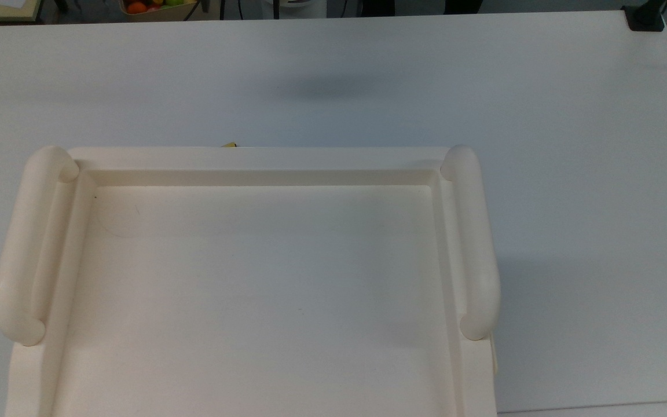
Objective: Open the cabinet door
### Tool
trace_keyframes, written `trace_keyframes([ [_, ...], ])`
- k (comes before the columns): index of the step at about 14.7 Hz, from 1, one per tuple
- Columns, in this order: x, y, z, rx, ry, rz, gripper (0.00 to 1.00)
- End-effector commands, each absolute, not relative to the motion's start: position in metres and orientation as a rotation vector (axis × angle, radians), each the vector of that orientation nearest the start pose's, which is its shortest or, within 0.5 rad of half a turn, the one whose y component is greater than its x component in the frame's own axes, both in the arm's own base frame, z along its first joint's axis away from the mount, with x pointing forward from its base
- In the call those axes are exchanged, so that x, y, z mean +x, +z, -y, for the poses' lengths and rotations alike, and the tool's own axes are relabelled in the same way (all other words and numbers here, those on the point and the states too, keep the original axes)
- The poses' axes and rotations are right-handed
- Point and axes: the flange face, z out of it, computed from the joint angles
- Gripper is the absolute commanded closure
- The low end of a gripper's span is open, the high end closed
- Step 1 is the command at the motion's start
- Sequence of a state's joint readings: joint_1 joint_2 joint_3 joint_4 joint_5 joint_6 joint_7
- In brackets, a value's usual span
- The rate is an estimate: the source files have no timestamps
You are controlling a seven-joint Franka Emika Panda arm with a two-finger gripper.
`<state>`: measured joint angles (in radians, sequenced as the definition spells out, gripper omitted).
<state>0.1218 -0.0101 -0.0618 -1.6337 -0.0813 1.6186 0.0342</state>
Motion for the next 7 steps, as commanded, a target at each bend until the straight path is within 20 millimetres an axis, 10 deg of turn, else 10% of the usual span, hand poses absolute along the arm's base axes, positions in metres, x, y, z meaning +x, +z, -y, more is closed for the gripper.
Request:
trace_keyframes([
  [1, 0.5538, 0.6036, -0.0283, -3.220, -0.010, 0.042, 0.00],
  [7, 0.5571, 0.5976, -0.0321, -3.221, 0.005, 0.060, 0.00],
])
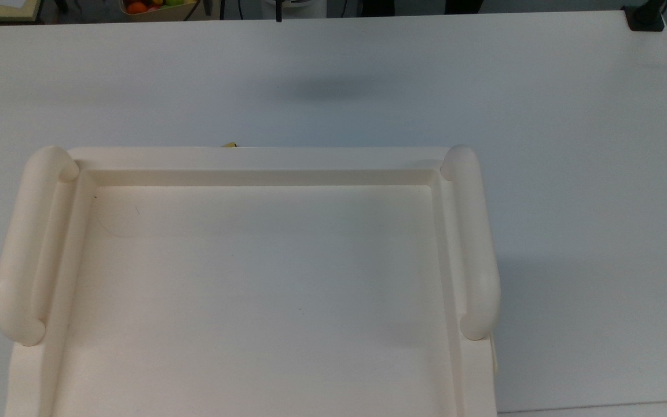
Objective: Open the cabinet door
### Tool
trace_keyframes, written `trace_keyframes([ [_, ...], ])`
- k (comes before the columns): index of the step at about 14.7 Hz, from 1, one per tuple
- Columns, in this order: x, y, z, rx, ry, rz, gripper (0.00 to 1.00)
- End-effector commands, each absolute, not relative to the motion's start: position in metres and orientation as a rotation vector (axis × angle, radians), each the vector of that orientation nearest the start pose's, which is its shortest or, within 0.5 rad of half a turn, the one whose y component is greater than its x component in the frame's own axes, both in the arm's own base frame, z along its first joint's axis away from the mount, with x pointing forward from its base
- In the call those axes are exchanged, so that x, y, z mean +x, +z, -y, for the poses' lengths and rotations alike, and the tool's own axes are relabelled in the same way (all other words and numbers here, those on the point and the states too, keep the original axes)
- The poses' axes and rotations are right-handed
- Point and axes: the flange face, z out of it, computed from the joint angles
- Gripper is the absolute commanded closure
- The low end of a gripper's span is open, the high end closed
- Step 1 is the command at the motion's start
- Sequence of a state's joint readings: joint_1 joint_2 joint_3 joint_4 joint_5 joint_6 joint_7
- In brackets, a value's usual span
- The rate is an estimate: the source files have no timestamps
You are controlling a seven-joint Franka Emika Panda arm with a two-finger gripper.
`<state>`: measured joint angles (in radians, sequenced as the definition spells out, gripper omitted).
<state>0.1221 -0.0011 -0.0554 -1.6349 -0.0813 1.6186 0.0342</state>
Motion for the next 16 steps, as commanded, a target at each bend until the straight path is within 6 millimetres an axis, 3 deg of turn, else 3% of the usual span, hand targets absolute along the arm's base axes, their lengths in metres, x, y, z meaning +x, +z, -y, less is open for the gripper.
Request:
trace_keyframes([
  [1, 0.557, 0.598, -0.033, -3.221, 0.005, 0.063, 0.00],
  [12, 0.558, 0.600, -0.034, -3.221, -0.002, 0.065, 0.00],
  [16, 0.575, 0.615, -0.042, -3.206, -0.071, 0.066, 0.00],
])
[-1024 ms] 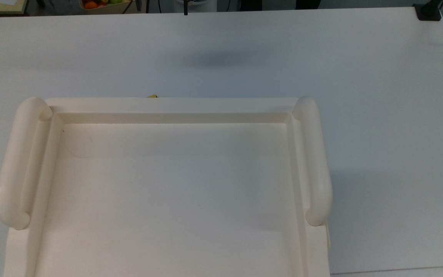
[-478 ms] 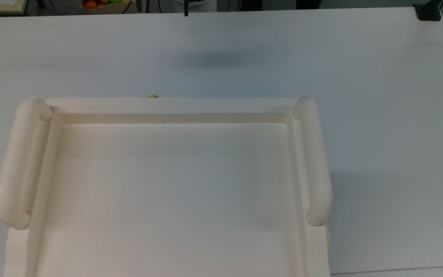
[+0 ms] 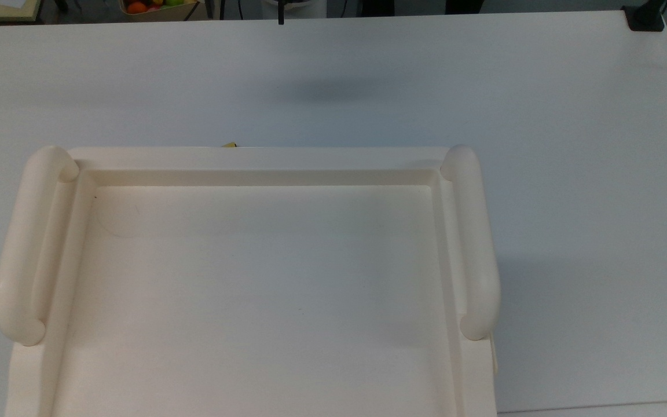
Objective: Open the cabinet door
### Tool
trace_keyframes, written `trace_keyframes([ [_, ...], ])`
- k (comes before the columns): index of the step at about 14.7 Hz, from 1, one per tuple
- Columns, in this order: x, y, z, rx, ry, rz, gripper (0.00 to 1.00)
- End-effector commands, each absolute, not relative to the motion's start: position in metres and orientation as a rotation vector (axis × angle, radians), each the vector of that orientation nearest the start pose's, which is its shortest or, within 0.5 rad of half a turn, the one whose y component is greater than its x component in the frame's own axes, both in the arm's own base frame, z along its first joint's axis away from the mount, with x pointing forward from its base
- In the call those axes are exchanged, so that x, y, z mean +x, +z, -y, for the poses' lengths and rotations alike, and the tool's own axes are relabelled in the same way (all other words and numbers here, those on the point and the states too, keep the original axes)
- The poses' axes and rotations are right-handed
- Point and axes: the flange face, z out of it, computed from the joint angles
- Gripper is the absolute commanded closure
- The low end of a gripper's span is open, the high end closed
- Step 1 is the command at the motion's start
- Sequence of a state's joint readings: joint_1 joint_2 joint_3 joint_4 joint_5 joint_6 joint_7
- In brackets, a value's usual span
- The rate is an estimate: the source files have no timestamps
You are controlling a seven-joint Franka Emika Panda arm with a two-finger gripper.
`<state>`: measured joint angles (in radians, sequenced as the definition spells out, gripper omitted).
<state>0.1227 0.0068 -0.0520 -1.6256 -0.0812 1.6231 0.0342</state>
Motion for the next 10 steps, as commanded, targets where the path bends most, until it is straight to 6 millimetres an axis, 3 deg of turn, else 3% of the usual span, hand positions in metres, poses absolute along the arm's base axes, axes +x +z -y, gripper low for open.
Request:
trace_keyframes([
  [1, 0.580, 0.621, -0.045, -3.198, -0.105, 0.060, 0.00],
  [4, 0.600, 0.645, -0.066, -3.140, -0.419, 0.071, 0.00],
  [7, 0.622, 0.646, -0.084, -3.091, -0.631, 0.120, 0.00],
  [10, 0.647, 0.644, -0.116, -3.042, -0.759, 0.183, 0.00],
])
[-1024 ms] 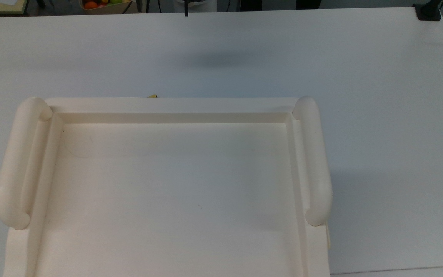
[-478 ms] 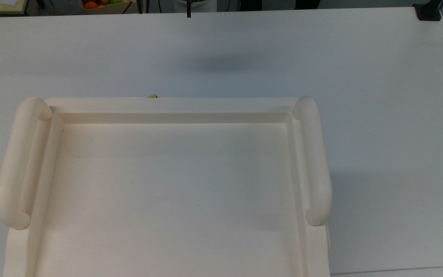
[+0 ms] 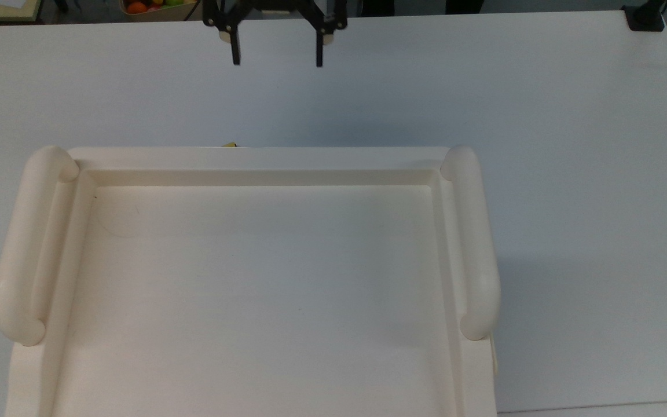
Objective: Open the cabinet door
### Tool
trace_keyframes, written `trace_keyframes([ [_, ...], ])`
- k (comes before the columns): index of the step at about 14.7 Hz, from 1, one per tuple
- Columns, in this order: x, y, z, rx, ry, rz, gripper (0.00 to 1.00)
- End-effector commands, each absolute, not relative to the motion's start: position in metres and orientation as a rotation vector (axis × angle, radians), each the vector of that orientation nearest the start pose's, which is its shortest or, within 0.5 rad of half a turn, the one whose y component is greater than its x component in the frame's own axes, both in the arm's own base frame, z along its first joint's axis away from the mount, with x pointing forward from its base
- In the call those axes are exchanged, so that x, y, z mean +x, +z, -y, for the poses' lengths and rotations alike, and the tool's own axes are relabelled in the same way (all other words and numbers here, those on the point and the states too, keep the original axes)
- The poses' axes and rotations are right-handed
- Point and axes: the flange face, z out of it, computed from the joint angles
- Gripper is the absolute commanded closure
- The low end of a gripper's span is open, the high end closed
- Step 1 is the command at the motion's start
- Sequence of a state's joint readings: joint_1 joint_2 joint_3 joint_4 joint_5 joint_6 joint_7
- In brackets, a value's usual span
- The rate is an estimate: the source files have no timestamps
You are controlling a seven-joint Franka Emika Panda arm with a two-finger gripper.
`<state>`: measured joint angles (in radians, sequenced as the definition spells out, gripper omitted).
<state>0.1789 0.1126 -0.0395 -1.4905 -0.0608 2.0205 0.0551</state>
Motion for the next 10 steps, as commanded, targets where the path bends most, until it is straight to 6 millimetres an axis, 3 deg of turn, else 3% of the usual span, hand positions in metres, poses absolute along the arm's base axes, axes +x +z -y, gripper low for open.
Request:
trace_keyframes([
  [1, 0.655, 0.641, -0.126, -3.022, -0.804, 0.199, 0.00],
  [5, 0.673, 0.630, -0.153, -2.919, -1.000, 0.135, 0.00],
  [10, 0.691, 0.610, -0.170, -2.848, -1.152, 0.178, 0.00],
])
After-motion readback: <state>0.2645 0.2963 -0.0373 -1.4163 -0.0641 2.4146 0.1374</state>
